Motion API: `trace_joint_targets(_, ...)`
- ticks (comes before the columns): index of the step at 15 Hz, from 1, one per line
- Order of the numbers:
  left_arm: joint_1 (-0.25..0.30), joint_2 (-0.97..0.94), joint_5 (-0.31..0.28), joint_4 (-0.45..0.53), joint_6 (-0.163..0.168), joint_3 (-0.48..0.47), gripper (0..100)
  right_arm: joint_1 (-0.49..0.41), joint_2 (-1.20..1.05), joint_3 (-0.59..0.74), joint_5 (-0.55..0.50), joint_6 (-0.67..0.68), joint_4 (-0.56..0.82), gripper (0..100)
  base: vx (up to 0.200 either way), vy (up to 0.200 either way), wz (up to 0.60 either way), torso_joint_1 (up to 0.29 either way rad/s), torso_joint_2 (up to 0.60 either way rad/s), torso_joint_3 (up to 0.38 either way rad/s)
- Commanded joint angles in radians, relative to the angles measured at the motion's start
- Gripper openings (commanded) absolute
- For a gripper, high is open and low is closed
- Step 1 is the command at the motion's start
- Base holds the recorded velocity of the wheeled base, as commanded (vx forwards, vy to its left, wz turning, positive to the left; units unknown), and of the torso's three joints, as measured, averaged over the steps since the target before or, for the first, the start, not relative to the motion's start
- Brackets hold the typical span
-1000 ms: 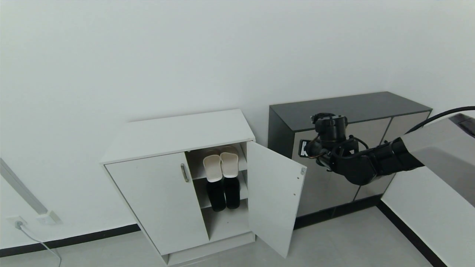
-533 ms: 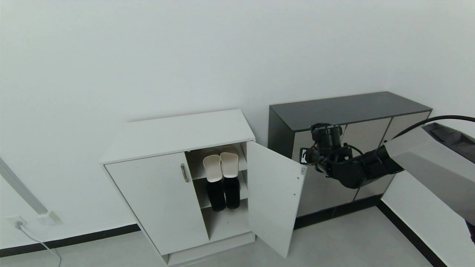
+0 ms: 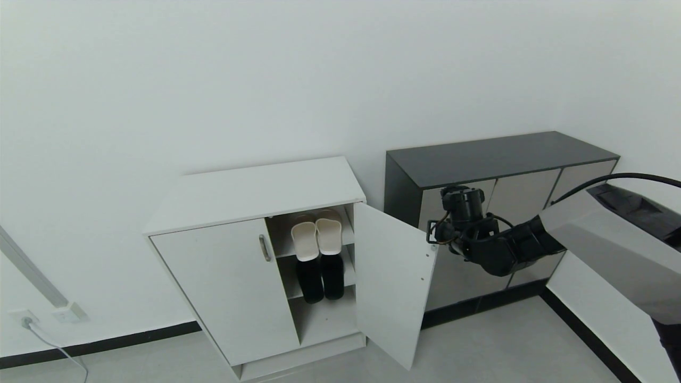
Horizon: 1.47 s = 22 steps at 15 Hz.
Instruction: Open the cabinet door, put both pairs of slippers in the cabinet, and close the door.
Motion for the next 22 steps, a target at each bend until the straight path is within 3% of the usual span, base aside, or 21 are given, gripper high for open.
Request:
trace_joint_targets(1,0.0,0.0,0.0,0.0,-0.001,0.0,0,0.0,0.012,-0.001,0.0,0.0,-0.001,0,0.0,0.0,0.0,0.0,0.0,0.0)
trace_joint_targets(16,0.0,0.0,0.0,0.0,-0.001,0.0,0,0.008,0.038,-0.001,-0.003,-0.001,0.001,0,0.0,0.0,0.0,0.0,0.0,0.0)
trace_joint_targets(22,0.0,0.0,0.0,0.0,-0.001,0.0,0,0.088,-0.004,0.069,-0.01,-0.001,-0.002,0,0.0,0.0,0.0,0.0,0.0,0.0)
